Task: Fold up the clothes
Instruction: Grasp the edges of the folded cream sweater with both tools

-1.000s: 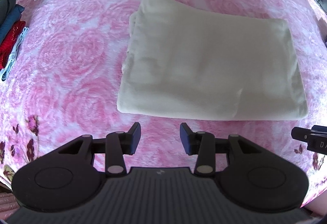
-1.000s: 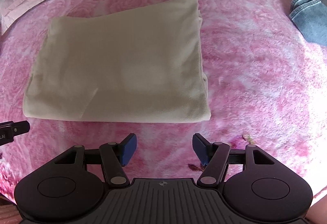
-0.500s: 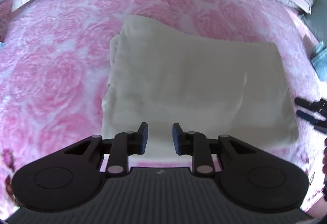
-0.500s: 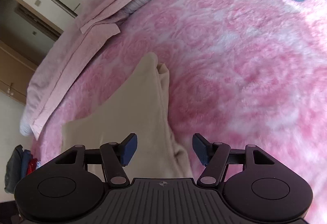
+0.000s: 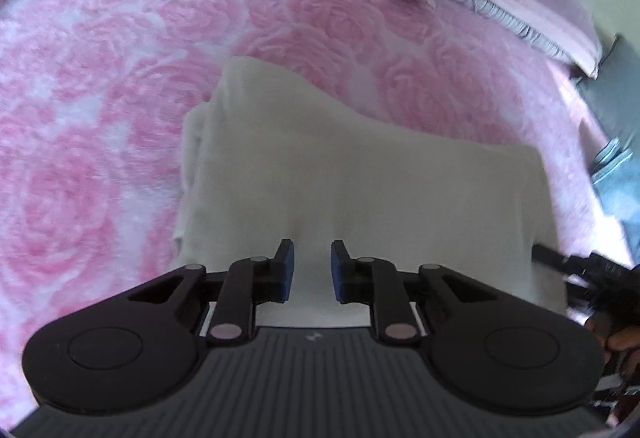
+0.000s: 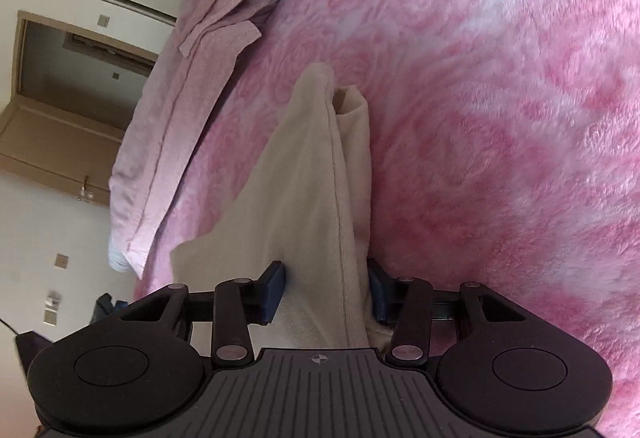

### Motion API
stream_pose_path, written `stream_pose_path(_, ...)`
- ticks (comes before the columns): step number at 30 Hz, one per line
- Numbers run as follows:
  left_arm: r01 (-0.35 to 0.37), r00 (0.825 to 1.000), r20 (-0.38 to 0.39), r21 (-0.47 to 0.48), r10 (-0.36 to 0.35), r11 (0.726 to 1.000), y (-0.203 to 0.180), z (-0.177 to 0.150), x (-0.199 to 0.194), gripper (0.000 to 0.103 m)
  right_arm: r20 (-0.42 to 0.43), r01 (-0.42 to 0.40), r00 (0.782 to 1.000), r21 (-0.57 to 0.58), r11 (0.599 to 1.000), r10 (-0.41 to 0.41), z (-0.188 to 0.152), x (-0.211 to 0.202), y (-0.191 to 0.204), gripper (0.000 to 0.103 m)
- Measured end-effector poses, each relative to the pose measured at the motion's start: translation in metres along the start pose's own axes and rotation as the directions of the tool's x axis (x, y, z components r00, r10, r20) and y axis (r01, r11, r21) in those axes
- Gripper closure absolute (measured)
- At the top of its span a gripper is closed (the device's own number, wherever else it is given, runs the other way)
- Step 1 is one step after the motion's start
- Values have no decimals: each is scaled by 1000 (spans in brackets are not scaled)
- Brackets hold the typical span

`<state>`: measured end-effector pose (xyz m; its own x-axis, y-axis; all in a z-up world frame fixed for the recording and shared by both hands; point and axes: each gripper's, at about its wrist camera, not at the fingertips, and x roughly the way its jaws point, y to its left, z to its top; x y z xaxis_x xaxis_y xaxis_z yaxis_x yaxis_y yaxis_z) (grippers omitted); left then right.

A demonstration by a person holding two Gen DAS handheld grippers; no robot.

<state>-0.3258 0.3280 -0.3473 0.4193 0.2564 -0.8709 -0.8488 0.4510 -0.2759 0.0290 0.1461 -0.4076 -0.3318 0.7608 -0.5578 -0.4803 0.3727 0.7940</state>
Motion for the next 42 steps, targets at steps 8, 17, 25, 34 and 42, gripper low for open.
stream_pose_path(8, -33, 997, -61, 106, 39, 994, -2, 7, 30, 89, -28, 185, 982, 8, 983, -185, 0, 6, 27, 83)
stream_pose_path(17, 127, 990, -52, -42, -129, 991, 54, 25, -5, 91, 135, 648, 750, -344, 679, -648, -32, 42, 163, 89)
stream_pose_path(25, 198, 978, -48, -95, -204, 976, 119, 31, -46, 92, 348, 654, 666, -698, 291, -660, -157, 123, 306, 89)
stream_pose_path(34, 283, 954, -57, -155, -294, 947, 152, 21, -56, 94, 206, 523, 733, -781, 342, -648, -216, 192, 303, 51)
stream_pose_path(42, 429, 887, -75, -225, -455, 875, 135, 17, -41, 73, 167, 504, 842, -581, 639, -513, -178, 90, 308, 50)
